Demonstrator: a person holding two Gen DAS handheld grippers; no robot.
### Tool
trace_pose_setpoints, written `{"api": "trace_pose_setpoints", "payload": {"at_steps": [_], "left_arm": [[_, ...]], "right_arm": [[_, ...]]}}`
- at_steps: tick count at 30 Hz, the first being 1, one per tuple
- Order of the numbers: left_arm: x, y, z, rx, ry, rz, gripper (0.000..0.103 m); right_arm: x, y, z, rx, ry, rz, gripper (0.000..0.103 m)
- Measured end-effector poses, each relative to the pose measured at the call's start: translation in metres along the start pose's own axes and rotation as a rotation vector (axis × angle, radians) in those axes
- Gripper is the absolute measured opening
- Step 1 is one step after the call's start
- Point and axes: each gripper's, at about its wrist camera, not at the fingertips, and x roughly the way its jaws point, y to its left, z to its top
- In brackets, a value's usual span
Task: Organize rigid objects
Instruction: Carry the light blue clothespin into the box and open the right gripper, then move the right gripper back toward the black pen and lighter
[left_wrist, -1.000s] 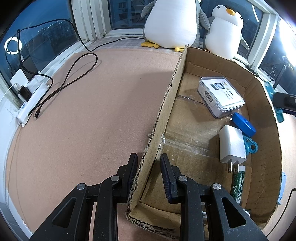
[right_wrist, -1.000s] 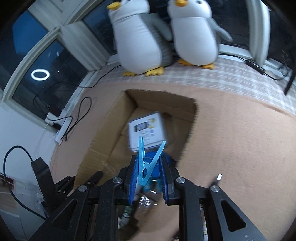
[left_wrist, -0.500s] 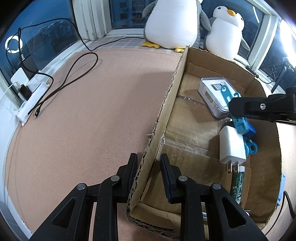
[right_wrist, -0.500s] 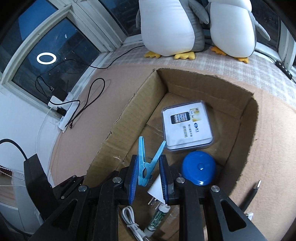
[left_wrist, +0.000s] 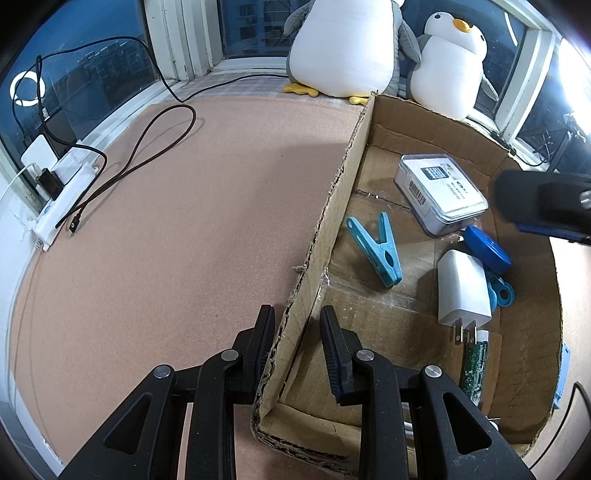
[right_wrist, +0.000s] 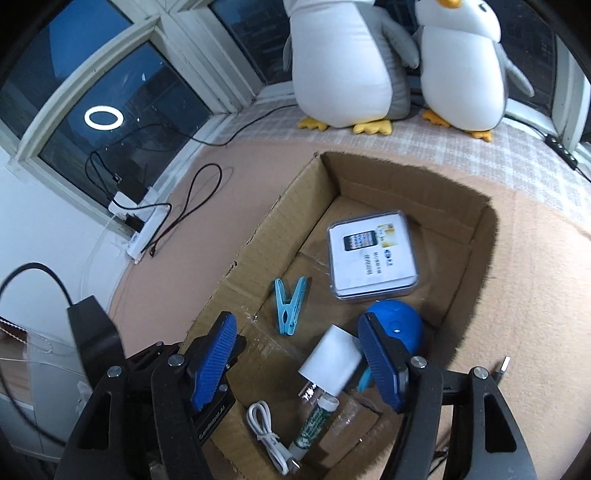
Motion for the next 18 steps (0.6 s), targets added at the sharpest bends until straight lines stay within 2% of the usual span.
{"api": "trace_pose_setpoints", "payload": {"at_steps": [11, 18], "left_arm": [[0.0, -0.001, 0.0, 0.004, 0.0, 0.001, 0.028], [0.0, -0.002, 0.0, 0.011, 0.0, 0.004, 0.028]], "right_arm": [[-0.061, -0.033, -0.015, 0.047, -0.057, 0.001, 0.065], [-0.119, -0.069, -0.043, 0.09, -0.097, -0.04, 0.065]]}}
